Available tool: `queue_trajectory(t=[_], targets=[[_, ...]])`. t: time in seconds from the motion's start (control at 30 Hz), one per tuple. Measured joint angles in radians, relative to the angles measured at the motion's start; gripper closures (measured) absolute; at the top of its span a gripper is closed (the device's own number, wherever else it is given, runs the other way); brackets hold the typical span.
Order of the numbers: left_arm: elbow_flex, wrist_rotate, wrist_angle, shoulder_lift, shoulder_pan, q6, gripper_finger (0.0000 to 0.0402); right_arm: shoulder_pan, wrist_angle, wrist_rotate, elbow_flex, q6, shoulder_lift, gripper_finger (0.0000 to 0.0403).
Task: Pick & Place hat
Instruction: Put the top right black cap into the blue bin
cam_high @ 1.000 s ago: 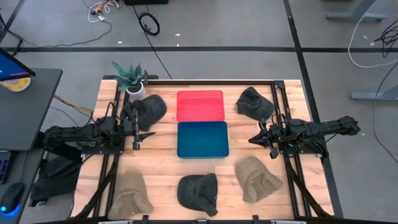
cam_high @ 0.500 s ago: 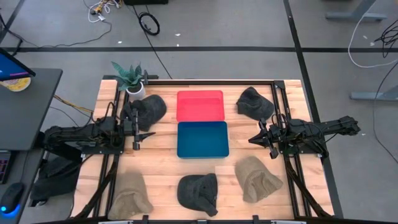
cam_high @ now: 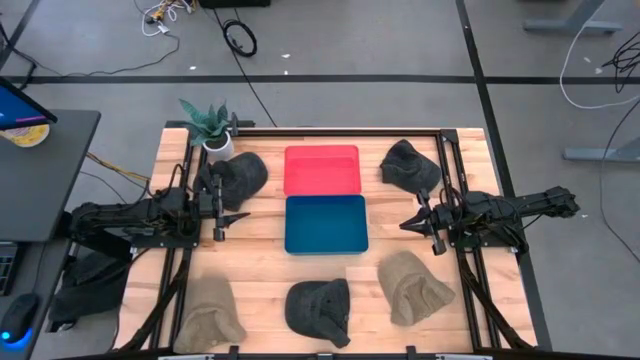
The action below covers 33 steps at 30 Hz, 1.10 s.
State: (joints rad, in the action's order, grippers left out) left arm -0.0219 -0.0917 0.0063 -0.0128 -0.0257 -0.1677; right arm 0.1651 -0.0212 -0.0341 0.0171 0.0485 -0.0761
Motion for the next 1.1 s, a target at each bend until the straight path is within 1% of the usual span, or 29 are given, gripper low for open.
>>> queue_trajectory(t=[0.17, 0.27, 0.37, 0.57, 0.8, 1.1], targets=[[0.0, 0.0, 0.0, 0.0, 0.0, 0.0, 0.0195, 0.0, -0.003, 0.0, 0.0, 0.116, 0.0, 0.0376], [0.0, 0.0, 0.0, 0.0, 0.0, 0.0, 0.0195, 0.0, -0.041, 0.0, 0.0, 0.211, 0.0, 0.0376], [0.0, 0.0, 0.0, 0.0, 0.0, 0.0, 0.0195, 0.0, -0.114, 0.0, 0.0, 0.316, 0.0, 0.0376], [0.0, 0.0, 0.0, 0.0, 0.0, 0.0, 0.0195, 0.0, -0.318, 0.0, 0.0, 0.485, 0.0, 0.0376], [0.0, 0.0, 0.0, 0.0, 0.0, 0.0, 0.0195, 0.0, -0.536, 0.0, 0.0, 0.524, 0.0, 0.0376], [0.0, 0.0, 0.0, 0.0, 0.0, 0.0, 0.0195, 0.0, -0.905, 0.0, 0.0, 0.521, 0.0, 0.0376]])
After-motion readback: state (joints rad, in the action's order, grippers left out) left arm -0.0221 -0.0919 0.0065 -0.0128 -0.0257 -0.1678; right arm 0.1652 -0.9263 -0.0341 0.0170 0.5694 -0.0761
